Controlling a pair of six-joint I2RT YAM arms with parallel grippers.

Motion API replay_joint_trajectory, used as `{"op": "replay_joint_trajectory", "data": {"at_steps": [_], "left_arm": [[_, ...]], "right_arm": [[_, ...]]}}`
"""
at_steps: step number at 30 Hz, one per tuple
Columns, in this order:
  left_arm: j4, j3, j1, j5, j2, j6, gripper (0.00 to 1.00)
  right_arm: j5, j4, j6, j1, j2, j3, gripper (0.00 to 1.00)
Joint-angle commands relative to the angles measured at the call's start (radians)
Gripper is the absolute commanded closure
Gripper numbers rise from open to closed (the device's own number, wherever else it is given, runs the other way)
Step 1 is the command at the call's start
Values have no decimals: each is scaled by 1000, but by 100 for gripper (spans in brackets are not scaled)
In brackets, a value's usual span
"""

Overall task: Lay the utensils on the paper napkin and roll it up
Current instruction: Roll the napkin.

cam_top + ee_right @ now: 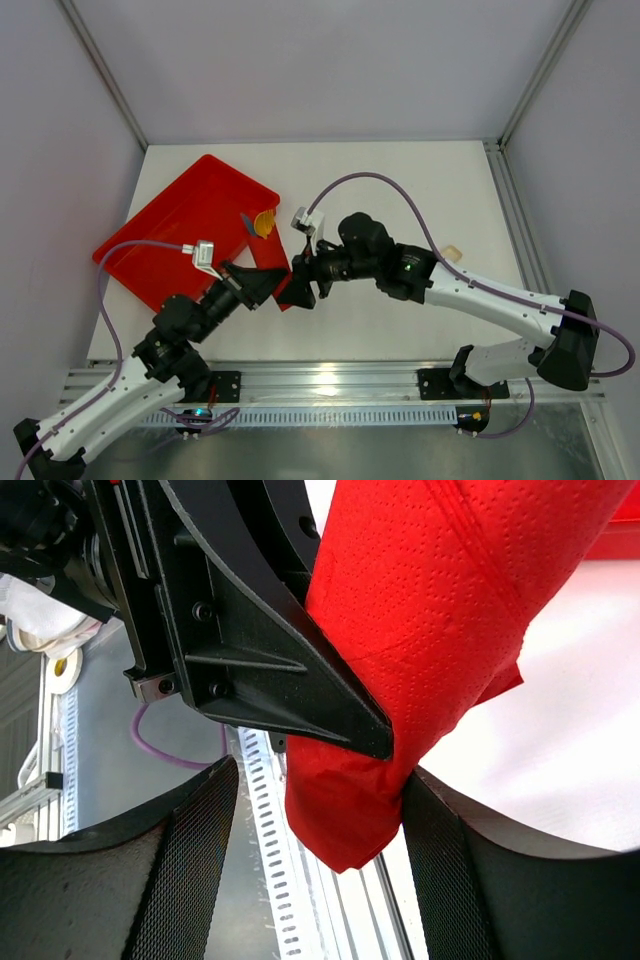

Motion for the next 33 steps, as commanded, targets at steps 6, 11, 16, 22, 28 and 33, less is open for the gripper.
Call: {"op": "replay_joint_trajectory", "data": {"at_steps": [6,11,16,22,28,33], "left_arm": [[62,12,-2,22,-33,-15,100],[59,16,-2,33,-39,-17,100],[72,19,-2,47,-27,-17,100],[90,18,-2,42,-18,-18,100],[98,25,-3,35,-6,-15,100],[109,27,-2,30,2,-17,100]], "right_arm": [[-103,158,10,-43,-43,-34,34],[-154,176,13,-71,-26,-39,36],[-194,232,10,-89,-25,-50,36],[-289,290,39,-97,9,-56,36],[-324,305,61,-96,27,-59,38],[-349,322,64,-92,41,-67,42]]}}
